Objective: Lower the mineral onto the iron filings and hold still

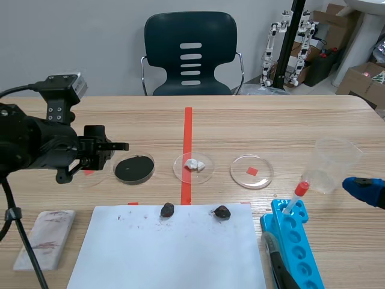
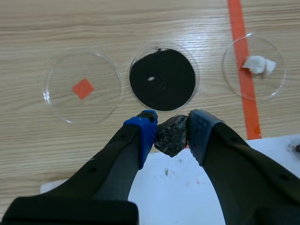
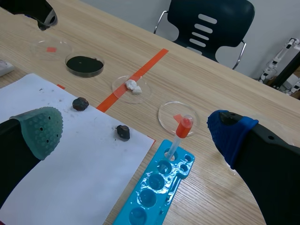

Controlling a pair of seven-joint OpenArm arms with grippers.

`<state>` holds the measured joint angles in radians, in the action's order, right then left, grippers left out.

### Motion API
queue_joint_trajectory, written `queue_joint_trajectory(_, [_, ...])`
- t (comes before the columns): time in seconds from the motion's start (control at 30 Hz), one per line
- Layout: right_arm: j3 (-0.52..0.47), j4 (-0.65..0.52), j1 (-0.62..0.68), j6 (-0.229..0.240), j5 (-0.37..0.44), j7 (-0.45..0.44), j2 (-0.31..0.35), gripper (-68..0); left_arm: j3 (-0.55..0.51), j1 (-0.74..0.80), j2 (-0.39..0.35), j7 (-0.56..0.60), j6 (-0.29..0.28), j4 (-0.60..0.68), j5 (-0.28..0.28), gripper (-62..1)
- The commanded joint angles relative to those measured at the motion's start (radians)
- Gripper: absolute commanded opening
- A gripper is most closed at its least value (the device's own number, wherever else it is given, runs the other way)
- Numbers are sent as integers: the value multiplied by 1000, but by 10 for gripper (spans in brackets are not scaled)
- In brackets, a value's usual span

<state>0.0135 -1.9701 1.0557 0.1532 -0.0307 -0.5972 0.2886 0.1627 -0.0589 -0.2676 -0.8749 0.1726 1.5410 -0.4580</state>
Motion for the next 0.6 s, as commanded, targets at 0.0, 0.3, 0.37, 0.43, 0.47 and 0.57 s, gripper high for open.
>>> queue_joint_trajectory(0.0, [-6, -19, -11, -3, 8, -14, 2, -20, 17, -47, 6, 3, 0, -30, -2, -493])
queue_joint_trajectory(0.3, [-6, -19, -11, -3, 8, -14, 2, -20, 99, -264, 75, 11, 19, -328, -2, -493])
queue_joint_trajectory(0.37, [-6, -19, -11, -3, 8, -14, 2, -20, 109, -301, 93, 29, 19, -383, -2, -493])
queue_joint_trajectory(0.43, [-6, -19, -11, -3, 8, -14, 2, -20, 113, -335, 111, 48, 19, -435, -2, -493])
queue_joint_trajectory(0.47, [-6, -19, -11, -3, 8, -14, 2, -20, 113, -352, 120, 56, 19, -463, 0, -493])
queue_joint_trajectory(0.57, [-6, -19, -11, -3, 8, -14, 2, -20, 113, -394, 144, 87, 19, -541, 6, -493])
